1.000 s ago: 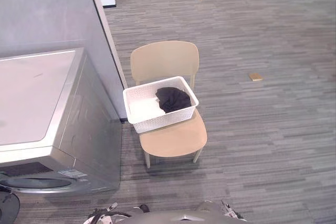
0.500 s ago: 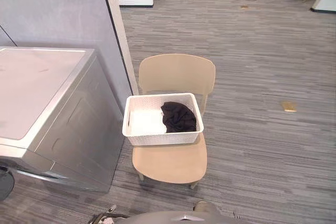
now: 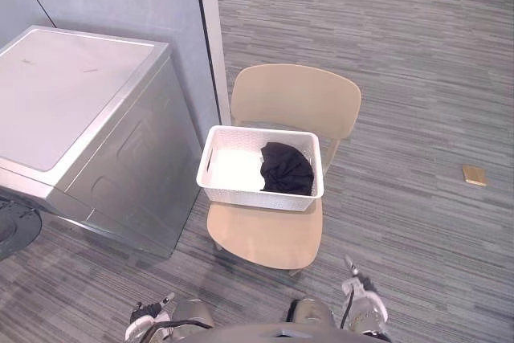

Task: Pick up the laundry basket with both hands and put the clothes into the washing machine.

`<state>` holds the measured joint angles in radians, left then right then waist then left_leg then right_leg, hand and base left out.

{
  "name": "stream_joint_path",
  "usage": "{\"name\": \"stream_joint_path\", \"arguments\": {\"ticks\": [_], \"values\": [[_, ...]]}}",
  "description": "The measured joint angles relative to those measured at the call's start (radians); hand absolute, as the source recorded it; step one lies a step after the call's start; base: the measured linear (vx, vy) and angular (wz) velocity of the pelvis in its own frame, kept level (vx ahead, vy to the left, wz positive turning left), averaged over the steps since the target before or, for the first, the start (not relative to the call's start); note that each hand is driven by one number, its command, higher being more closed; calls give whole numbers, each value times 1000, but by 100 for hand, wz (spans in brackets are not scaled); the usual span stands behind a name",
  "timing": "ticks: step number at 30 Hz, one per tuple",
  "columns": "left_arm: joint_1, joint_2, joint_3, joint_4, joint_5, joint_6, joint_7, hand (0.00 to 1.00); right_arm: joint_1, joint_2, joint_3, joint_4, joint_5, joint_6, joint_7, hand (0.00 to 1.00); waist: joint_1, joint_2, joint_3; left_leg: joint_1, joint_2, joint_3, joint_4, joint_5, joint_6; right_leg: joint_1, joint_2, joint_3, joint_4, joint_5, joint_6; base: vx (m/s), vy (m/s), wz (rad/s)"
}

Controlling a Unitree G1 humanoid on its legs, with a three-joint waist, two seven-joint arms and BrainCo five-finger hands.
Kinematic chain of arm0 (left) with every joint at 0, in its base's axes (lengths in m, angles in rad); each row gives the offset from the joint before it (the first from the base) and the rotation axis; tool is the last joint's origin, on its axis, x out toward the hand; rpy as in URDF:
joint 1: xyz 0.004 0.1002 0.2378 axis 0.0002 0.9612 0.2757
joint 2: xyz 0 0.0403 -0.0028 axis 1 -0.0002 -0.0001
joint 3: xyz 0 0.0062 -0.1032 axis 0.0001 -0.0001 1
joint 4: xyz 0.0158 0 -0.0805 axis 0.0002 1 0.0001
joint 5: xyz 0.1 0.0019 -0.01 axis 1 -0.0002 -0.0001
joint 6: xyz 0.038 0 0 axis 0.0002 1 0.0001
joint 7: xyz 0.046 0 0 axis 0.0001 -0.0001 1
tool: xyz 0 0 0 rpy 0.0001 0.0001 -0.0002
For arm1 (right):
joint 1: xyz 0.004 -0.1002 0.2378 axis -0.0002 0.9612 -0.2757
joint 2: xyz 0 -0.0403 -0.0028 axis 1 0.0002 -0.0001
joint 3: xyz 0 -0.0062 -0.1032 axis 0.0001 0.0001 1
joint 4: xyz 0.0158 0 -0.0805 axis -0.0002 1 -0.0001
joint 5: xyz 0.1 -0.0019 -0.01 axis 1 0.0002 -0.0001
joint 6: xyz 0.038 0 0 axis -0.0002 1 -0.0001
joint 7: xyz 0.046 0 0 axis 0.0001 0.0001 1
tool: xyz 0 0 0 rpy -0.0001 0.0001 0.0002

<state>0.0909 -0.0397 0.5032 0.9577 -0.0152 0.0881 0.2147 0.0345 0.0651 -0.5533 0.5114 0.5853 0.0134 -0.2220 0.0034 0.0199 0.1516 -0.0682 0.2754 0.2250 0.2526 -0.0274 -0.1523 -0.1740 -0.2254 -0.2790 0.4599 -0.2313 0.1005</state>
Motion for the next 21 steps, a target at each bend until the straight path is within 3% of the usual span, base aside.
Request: {"name": "stream_joint_path", "arguments": {"ticks": [3,6,8,12,15,21], "values": [[7,4,-17,6,32,11,-5,0,5,-18,3,-177,-7,-20,-14,0,-4,6,-5,36,-7,29,-62,-20,-28,2,8,19,-33,35,15,-9,85,-24],[9,39,-97,25,67,10,-10,0,-34,-112,45,-270,-106,-32,-29,0,-5,12,-12,53,-39,74,-104,-23,-30,5,14,62,-134,124,32,9,171,-43],[6,69,-154,40,80,7,-10,0,-98,-185,99,-269,-202,-33,-25,0,-7,4,-7,45,-53,74,-109,-26,-25,20,22,77,-225,194,41,-1,137,-38],[-16,100,-195,41,87,0,-8,0,-223,-286,213,-300,-359,-32,-6,0,-11,-26,18,-12,-65,54,-80,-34,-7,35,21,70,-332,270,45,-57,95,4],[-73,117,-222,33,81,-13,-1,0,-397,-423,358,-283,-473,-35,23,0,5,-49,98,-86,-66,-9,-42,-29,2,30,23,26,-364,303,40,-156,33,39],[-107,141,-232,-3,57,-25,5,0,-655,-600,592,-206,-596,-30,80,0,53,-73,213,-195,-72,-90,-26,9,13,-26,24,-29,-356,323,29,-111,8,28]]}}
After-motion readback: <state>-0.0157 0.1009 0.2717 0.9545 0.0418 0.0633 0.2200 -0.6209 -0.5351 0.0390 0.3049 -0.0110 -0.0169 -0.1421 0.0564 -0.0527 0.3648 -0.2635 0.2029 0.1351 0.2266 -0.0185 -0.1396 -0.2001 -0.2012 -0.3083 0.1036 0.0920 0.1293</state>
